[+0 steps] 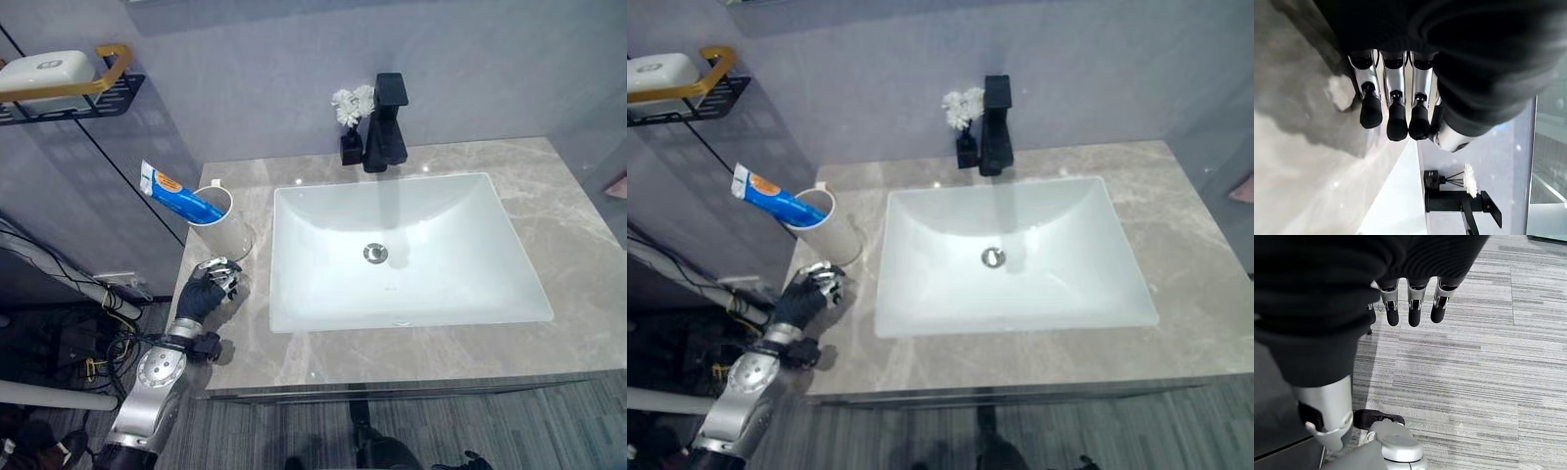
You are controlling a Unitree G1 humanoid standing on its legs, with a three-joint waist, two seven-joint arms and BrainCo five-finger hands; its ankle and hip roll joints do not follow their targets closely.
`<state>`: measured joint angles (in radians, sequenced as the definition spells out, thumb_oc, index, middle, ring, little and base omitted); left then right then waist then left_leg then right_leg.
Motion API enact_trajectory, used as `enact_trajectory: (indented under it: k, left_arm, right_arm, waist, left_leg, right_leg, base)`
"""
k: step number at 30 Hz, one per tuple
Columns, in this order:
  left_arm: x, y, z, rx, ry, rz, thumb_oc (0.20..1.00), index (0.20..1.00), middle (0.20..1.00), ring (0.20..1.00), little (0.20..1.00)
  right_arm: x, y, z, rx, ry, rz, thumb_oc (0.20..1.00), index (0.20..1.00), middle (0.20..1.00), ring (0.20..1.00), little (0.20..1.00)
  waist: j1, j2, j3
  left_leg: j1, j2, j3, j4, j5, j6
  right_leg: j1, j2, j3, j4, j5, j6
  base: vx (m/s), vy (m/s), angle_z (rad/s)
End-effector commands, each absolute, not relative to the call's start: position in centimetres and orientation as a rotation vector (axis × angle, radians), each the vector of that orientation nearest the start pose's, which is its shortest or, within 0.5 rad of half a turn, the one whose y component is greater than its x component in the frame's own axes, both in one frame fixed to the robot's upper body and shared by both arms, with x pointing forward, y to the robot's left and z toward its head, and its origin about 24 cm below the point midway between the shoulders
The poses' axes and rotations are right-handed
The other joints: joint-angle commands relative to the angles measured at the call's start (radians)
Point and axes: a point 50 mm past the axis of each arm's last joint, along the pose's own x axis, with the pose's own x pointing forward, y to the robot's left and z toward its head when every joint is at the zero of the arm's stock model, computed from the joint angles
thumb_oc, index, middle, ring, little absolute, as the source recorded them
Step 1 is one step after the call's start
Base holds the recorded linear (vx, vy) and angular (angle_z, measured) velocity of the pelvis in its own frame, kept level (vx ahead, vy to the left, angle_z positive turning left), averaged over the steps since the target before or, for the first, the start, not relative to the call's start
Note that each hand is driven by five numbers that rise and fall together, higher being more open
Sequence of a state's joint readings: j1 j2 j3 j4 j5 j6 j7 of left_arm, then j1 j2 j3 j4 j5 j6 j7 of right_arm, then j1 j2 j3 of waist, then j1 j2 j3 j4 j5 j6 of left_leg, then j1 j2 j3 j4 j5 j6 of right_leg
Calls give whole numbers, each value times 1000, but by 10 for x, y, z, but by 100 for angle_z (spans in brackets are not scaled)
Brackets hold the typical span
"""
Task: Put brush and paste in cup on sink, flatten towel.
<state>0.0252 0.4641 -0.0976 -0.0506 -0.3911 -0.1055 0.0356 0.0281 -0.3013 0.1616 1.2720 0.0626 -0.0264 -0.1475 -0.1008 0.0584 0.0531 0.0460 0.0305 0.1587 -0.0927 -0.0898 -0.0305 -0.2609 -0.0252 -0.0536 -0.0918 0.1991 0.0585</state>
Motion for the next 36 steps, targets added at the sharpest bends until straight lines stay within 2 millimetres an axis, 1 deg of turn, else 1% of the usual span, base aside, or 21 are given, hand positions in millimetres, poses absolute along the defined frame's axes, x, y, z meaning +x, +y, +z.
enact_trajectory:
  k: [1, 6, 9, 18, 25, 28, 31, 34, 36]
  left_arm:
    - [253, 223, 77, 101, -139, 0, 200, 200, 200, 200, 200]
    - [258, 228, 83, 95, -167, 53, 200, 200, 200, 200, 200]
    - [262, 230, 92, 107, -206, 73, 200, 200, 200, 200, 200]
    - [273, 227, 108, 116, -265, 70, 200, 200, 200, 200, 200]
    - [281, 231, 115, 115, -288, 112, 200, 200, 200, 200, 200]
    - [290, 234, 120, 120, -295, 136, 200, 200, 200, 200, 200]
    - [293, 236, 121, 125, -295, 147, 200, 200, 200, 200, 200]
    - [302, 237, 124, 137, -291, 163, 200, 200, 200, 200, 200]
    - [303, 236, 124, 138, -289, 160, 200, 200, 200, 200, 200]
  right_arm:
    - [68, -255, -160, -426, 1265, -151, 1000, 1000, 1000, 1000, 1000]
    - [67, -254, -160, -429, 1261, -149, 1000, 1000, 1000, 1000, 1000]
    - [67, -255, -160, -396, 1252, -185, 1000, 1000, 1000, 1000, 1000]
    - [65, -250, -162, -394, 1253, -159, 1000, 1000, 1000, 1000, 1000]
    - [65, -248, -162, -408, 1253, -134, 1000, 1000, 1000, 1000, 1000]
    - [63, -249, -162, -417, 1257, -127, 1000, 1000, 1000, 1000, 1000]
    - [63, -249, -162, -419, 1255, -124, 1000, 1000, 1000, 1000, 1000]
    - [65, -249, -161, -429, 1249, -113, 1000, 1000, 1000, 1000, 1000]
    - [65, -249, -161, -428, 1248, -110, 1000, 1000, 1000, 1000, 1000]
  waist:
    - [-18, -28, -5]
    - [-21, -32, -7]
    - [-25, -34, -7]
    - [-33, -37, -5]
    - [-41, -41, -5]
    - [-47, -43, -6]
    - [-49, -44, -7]
    - [-54, -48, -7]
    - [-54, -49, -7]
  left_leg:
    - [60, -4, 5, 5, -10, -27]
    - [62, 0, 8, 5, -11, -28]
    - [61, 1, 8, 5, -13, -29]
    - [67, 5, 4, 5, -15, -31]
    - [66, 5, 10, 5, -14, -32]
    - [63, 6, 13, 5, -17, -33]
    - [61, 7, 14, 5, -17, -33]
    - [59, 7, 18, 5, -17, -35]
    - [58, 7, 18, 5, -18, -35]
  right_leg:
    - [12, -35, 18, 5, -17, 82]
    - [10, -30, 17, 5, -19, 82]
    - [10, -30, 16, 5, -18, 81]
    - [14, -29, 11, 5, -22, 78]
    - [7, -24, 17, 5, -20, 78]
    - [1, -22, 19, 5, -19, 79]
    - [-2, -20, 20, 5, -19, 79]
    - [-7, -18, 21, 5, -18, 80]
    - [-8, -17, 21, 5, -17, 79]
  base:
    - [20, -14, -9]
    - [11, -8, -7]
    - [0, 0, 0]
    - [0, 0, 0]
    - [0, 0, 0]
    - [0, 0, 0]
    - [0, 0, 0]
    - [0, 0, 0]
    - [0, 0, 0]
